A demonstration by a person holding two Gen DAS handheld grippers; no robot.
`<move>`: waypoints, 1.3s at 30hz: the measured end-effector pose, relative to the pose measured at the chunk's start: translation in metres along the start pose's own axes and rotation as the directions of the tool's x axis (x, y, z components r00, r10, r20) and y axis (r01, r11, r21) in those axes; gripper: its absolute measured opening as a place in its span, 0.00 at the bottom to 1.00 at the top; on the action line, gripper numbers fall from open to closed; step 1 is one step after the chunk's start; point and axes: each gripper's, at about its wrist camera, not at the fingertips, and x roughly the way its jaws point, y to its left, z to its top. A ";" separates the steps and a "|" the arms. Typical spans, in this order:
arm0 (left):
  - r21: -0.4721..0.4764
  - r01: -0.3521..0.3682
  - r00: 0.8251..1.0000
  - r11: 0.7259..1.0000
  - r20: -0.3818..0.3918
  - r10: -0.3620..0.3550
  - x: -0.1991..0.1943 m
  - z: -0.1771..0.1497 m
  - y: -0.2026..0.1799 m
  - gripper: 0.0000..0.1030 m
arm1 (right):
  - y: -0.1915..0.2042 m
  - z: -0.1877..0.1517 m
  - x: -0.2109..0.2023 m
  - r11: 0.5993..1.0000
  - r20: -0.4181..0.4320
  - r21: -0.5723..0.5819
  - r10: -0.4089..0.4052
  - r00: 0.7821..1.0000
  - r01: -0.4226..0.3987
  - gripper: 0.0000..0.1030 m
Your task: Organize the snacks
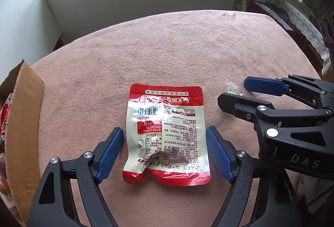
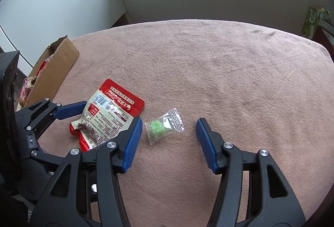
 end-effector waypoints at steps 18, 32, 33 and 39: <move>0.019 0.010 0.997 1.000 0.076 -0.011 -0.019 -0.011 0.005 0.59 | -0.001 -0.003 -0.001 0.993 0.014 -0.096 -0.074 0.997 0.075 0.29; -0.053 0.062 0.994 0.997 0.094 -0.057 -0.018 -0.013 0.021 0.44 | 0.006 -0.004 0.000 0.991 0.022 -0.093 -0.099 0.995 0.101 0.29; -0.041 0.045 0.994 0.998 0.102 -0.041 -0.020 -0.014 0.019 0.43 | 0.007 -0.005 0.001 0.991 0.023 -0.091 -0.098 0.995 0.100 0.29; -0.063 0.074 0.992 0.995 0.112 -0.066 -0.025 -0.012 0.021 0.36 | 0.002 -0.006 -0.005 0.992 0.031 -0.082 -0.089 0.996 0.091 0.29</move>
